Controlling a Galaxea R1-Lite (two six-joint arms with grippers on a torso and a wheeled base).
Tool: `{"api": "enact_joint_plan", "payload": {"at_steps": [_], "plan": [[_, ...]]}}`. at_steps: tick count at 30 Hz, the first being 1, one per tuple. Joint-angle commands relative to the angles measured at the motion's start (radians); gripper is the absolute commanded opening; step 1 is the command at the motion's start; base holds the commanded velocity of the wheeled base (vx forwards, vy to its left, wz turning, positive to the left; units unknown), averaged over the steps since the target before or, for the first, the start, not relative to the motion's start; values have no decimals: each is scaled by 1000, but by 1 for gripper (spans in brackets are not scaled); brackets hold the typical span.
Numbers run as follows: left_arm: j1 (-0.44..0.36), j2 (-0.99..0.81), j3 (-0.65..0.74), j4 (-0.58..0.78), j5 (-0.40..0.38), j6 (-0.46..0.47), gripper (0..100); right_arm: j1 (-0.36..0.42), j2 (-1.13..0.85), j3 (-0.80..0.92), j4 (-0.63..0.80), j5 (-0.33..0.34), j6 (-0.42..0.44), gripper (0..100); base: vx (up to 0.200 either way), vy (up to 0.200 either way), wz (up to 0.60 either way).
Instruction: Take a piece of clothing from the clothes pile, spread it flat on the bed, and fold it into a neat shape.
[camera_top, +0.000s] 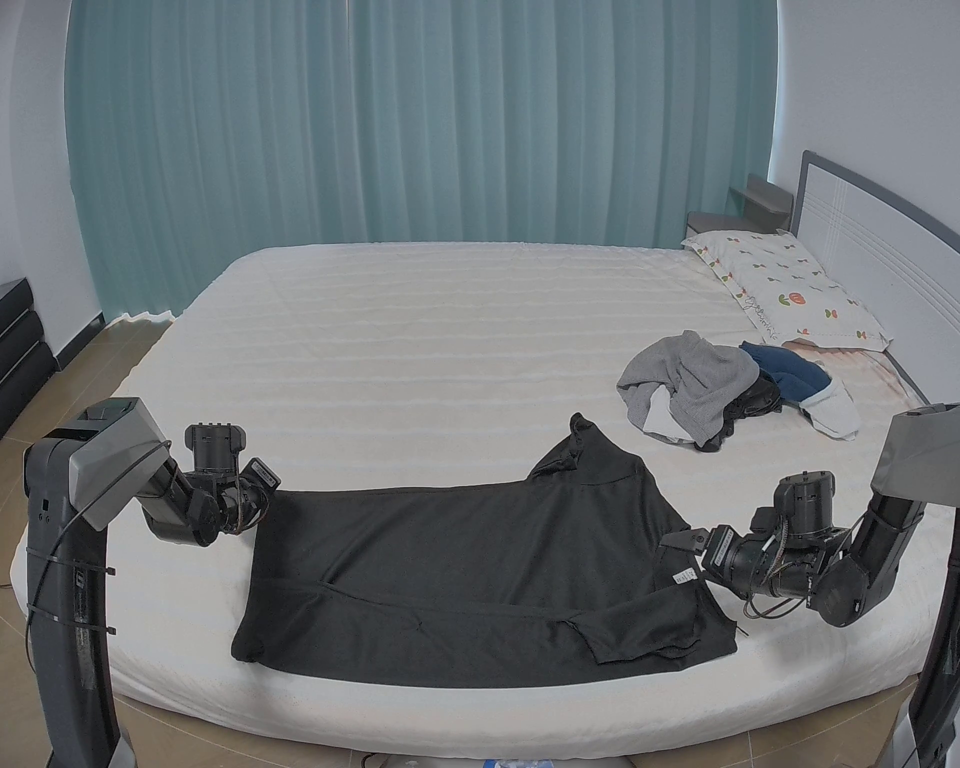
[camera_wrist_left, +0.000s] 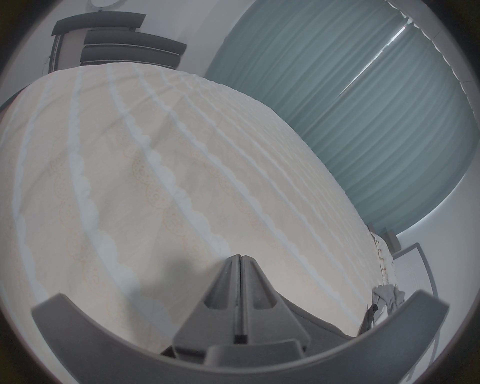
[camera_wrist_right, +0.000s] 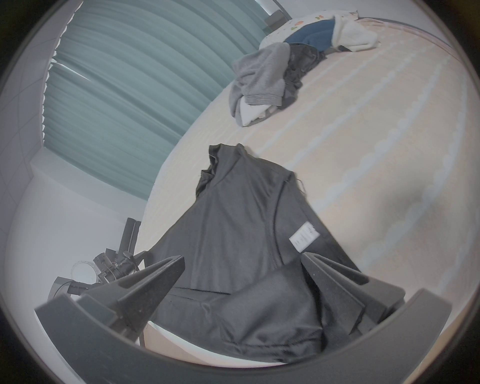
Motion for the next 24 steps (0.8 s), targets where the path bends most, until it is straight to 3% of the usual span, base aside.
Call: {"api": "enact_joint_plan", "payload": {"at_steps": [1, 4, 10, 16, 17, 24], "plan": [[5, -20, 20, -5, -4, -7, 0, 25, 33, -89, 5, -3, 1, 100, 0, 0, 0], [5, -24, 24, -4, -5, -8, 0, 25, 38, -166, 40, -8, -3, 100, 0, 0, 0], [3, -47, 67, -22, -8, -33, 0, -4, 131, -539, 367, -13, -40, 100, 0, 0, 0], [3, -47, 81, -38, -10, -51, 0, -24, 253, -704, 400, -25, -122, 100, 0, 0, 0], [3, -47, 89, -38, -10, -51, 0, -25, 317, -810, 471, -29, -175, 100, 0, 0, 0], [3, -46, 95, -39, -10, -51, 0, -33, 446, -1105, 637, -95, -201, 100, 0, 0, 0]]}}
